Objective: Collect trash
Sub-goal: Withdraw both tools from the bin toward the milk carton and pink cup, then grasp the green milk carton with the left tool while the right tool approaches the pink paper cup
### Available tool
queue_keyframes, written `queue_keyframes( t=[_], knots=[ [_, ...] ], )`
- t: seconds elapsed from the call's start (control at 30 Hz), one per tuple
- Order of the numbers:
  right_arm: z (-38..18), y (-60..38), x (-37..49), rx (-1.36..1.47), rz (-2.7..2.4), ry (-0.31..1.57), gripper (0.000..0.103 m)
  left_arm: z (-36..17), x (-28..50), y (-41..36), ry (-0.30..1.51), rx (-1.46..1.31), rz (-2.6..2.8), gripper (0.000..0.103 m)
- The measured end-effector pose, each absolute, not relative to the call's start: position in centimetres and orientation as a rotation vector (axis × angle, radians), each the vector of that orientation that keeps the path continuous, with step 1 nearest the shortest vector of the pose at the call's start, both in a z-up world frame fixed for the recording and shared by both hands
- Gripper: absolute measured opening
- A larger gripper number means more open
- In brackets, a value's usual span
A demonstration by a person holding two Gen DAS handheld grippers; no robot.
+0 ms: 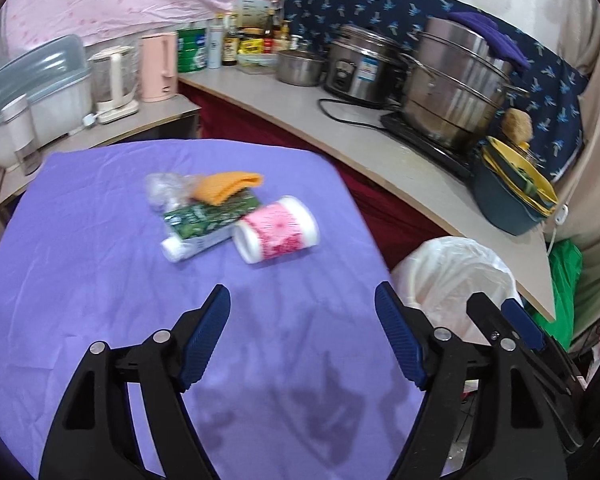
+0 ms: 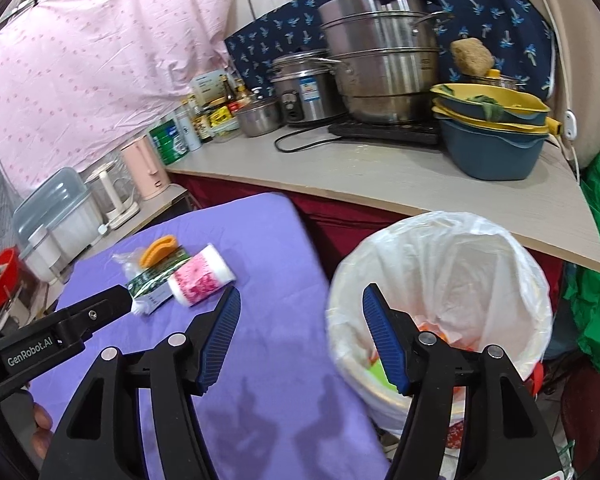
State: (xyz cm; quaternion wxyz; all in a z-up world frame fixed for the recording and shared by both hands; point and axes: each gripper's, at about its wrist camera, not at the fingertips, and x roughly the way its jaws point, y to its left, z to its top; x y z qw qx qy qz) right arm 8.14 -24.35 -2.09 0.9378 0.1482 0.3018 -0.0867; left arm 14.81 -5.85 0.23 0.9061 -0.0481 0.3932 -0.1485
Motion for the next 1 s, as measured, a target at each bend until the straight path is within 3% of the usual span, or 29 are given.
queue_keyframes(
  t=[0.2,0.5,1.0],
  knots=[
    [-3.0,-20.6,10.1,0.282,-0.123,0.646,0.065,-0.6,15.9,-0.7,0.811,-0.123,-0.213,0.08],
    [-5.1,-15.9,13.9,0.26,-0.065,0.703,0.065,-2.9,19.2,4.3,0.845,-0.121,-0.138,0.085],
    [-7.3,-15.6,22.6,0.243,-0.072,0.741,0.065,-7.0,27.0,3.1,0.87,-0.035,-0.198,0.09]
  ],
)
